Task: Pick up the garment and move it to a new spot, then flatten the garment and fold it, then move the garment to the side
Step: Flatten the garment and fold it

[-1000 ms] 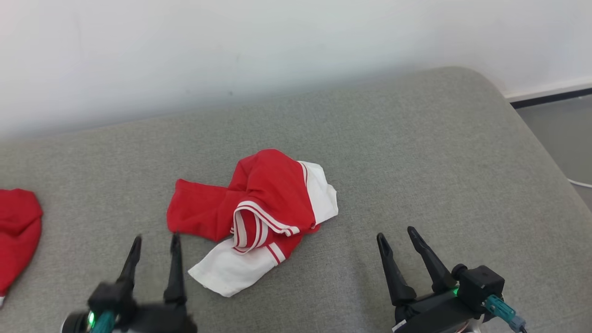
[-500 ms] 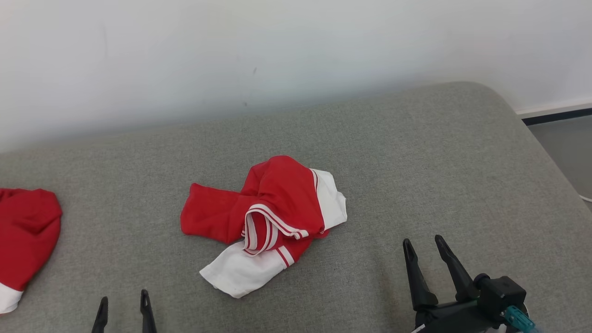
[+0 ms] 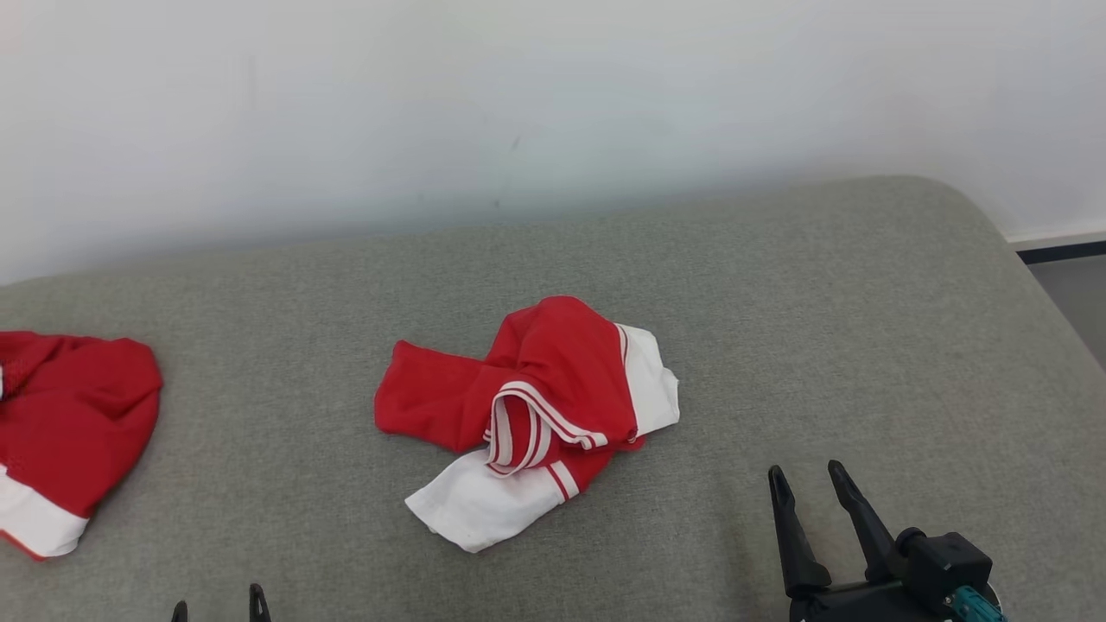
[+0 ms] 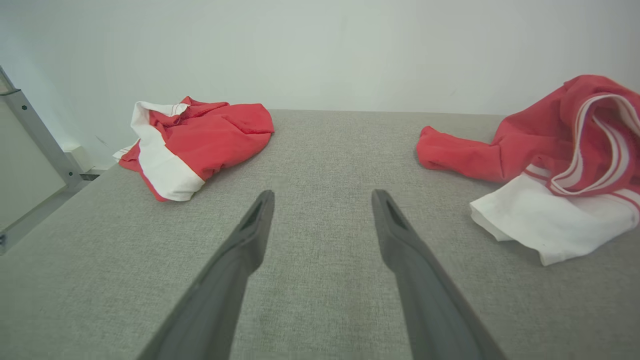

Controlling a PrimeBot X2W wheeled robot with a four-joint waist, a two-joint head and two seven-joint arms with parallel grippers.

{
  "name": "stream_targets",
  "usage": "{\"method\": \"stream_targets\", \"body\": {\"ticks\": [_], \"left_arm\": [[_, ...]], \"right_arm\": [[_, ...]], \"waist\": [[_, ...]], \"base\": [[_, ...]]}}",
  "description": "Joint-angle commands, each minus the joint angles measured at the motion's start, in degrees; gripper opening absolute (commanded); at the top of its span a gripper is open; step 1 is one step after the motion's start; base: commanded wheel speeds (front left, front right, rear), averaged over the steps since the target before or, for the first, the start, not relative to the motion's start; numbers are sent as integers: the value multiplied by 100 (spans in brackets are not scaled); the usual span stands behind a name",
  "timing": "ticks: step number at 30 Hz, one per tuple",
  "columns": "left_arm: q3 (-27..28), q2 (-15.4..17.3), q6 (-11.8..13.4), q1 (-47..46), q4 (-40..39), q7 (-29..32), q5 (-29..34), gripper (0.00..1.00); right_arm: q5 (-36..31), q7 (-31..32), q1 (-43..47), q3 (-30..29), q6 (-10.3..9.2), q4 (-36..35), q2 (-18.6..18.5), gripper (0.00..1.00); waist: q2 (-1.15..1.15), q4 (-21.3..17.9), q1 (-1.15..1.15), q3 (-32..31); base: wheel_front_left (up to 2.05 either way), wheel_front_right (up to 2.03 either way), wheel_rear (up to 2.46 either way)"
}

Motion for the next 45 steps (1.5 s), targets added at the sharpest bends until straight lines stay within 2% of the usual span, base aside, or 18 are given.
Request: {"method": "stream_targets", "body": {"ticks": [1, 13, 18, 22, 30, 42, 43, 44, 45], "left_arm": [[-4, -8, 3, 87, -25, -19, 18, 100], [-281, -10, 32, -32, -130, -20, 43, 100], [-496, -10, -58, -167, -131, -20, 28, 100], [-564, -9, -228, -354, 4, -20, 17, 100], [-848, -7, -263, -688, -51, -20, 7, 100], [-1061, -7, -257, -883, -53, -20, -40, 100], [-1072, -7, -259, -880, -43, -20, -43, 100], [-1079, -7, -252, -877, -33, -20, -50, 100], [-1074, -7, -247, -871, -23, -20, -48, 100]], "right_arm": [[-33, -2, 44, -17, -12, -1, 30, 100], [-7, -2, -27, -141, -12, 73, -9, 100], [-65, -2, -261, -288, -12, 229, -117, 100], [-101, -2, -570, -341, -12, 423, -220, 100], [-26, -2, -1528, -283, -12, 1247, -658, 100], [326, -2, -2308, 511, -12, 2605, -918, 100], [335, -1, -2358, 560, -12, 2670, -942, 50], [364, 1, -2388, 610, -12, 2733, -962, 8], [399, 2, -2400, 642, -12, 2776, -964, 0]], "waist": [[0, 89, 0, -12], [0, 345, 0, 161], [0, 547, 0, 380], [0, 690, 0, 597], [0, 1030, 0, 1078], [0, 1426, 0, 1374], [0, 1448, 0, 1383], [0, 1467, 0, 1389], [0, 1481, 0, 1397]], "base": [[0, 0, 0], [0, 0, 0], [0, 0, 0], [0, 0, 0], [0, 0, 0], [0, 0, 0], [0, 0, 0], [0, 0, 0], [0, 0, 0]]}}
